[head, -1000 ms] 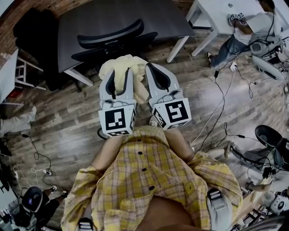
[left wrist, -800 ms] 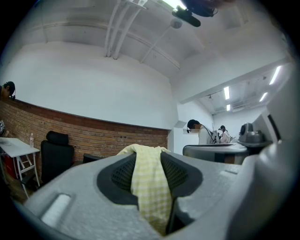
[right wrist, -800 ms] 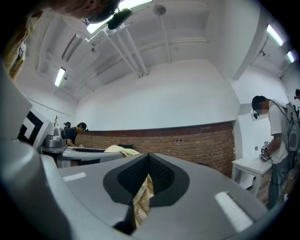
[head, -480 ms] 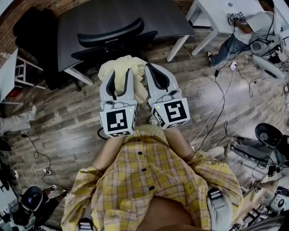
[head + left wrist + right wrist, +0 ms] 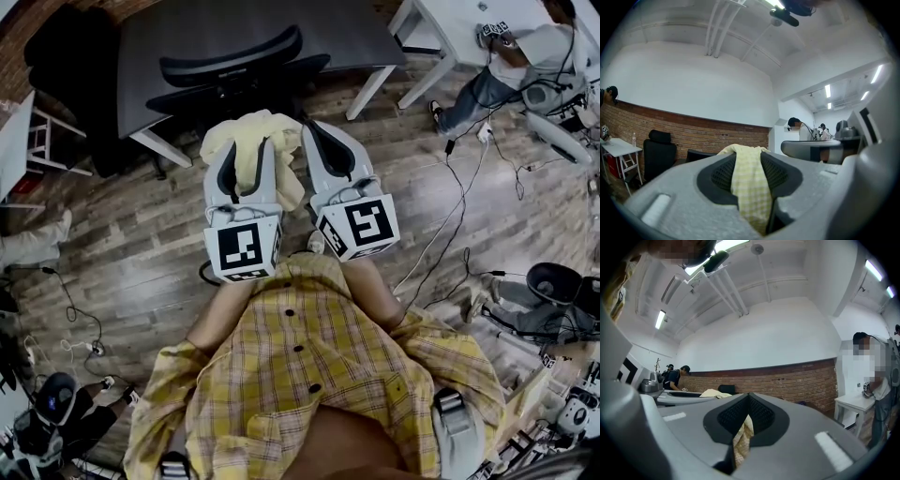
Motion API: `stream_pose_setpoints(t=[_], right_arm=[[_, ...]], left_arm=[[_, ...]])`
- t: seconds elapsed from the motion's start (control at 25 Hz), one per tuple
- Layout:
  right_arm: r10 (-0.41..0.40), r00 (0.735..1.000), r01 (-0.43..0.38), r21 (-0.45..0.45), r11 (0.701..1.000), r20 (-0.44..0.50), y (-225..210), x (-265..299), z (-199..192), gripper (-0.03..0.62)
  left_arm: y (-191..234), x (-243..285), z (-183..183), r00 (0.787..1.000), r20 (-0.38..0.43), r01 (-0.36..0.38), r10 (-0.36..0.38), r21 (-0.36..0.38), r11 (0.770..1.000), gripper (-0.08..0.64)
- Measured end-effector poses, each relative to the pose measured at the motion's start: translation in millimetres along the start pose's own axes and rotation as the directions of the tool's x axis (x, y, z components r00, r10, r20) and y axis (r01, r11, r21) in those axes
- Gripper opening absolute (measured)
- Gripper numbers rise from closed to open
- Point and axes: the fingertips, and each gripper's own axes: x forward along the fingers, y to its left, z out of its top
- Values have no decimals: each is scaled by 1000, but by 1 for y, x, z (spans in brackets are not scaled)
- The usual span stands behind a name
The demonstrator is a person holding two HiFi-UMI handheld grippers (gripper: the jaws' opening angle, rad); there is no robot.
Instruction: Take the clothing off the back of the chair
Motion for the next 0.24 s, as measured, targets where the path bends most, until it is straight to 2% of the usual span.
stream_pose_setpoints(t=[0.24], right_arm=[[12,1000,-12,14,1000,-7,3,2,-3,2]], left_arm=[[0,2,2,1000,1,8,-8,2,1000,147]])
